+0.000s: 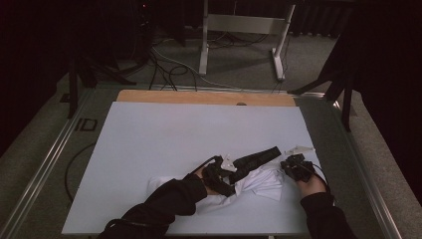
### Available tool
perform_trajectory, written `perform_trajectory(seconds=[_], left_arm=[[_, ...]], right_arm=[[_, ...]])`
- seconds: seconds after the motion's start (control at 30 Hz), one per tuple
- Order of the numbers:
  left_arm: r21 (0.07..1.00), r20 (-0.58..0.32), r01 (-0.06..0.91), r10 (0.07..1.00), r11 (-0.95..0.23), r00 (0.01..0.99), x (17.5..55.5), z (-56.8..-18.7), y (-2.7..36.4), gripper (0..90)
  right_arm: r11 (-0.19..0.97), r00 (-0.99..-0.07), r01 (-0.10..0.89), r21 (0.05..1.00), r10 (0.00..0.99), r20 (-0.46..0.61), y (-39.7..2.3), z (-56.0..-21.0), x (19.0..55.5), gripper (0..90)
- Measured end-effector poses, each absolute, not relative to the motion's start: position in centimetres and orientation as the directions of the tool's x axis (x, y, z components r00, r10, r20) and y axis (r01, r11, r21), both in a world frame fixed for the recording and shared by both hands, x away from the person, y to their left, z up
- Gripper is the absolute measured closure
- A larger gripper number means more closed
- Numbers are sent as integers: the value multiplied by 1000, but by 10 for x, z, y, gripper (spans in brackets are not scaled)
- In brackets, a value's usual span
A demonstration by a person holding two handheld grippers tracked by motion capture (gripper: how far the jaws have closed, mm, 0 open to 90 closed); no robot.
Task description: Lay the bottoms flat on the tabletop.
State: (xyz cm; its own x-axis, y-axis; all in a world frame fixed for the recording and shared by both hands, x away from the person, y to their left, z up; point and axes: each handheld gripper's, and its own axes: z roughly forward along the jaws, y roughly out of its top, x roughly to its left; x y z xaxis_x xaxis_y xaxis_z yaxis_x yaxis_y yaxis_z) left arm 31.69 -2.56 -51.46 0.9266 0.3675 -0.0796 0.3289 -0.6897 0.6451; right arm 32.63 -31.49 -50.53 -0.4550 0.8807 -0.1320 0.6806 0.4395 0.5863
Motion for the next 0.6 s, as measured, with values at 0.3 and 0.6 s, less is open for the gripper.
perform_trajectory(seconds=[0.3,0.6], left_arm=[[661,-113,338,356,-670,928,316,-511,-24,501],[683,-75,320,373,-656,925,311,-495,-15,766]], right_arm=[[439,-456,679,588,880,-131,-315,-505,326,900],[434,-447,672,600,884,-139,-315,-501,326,900]])
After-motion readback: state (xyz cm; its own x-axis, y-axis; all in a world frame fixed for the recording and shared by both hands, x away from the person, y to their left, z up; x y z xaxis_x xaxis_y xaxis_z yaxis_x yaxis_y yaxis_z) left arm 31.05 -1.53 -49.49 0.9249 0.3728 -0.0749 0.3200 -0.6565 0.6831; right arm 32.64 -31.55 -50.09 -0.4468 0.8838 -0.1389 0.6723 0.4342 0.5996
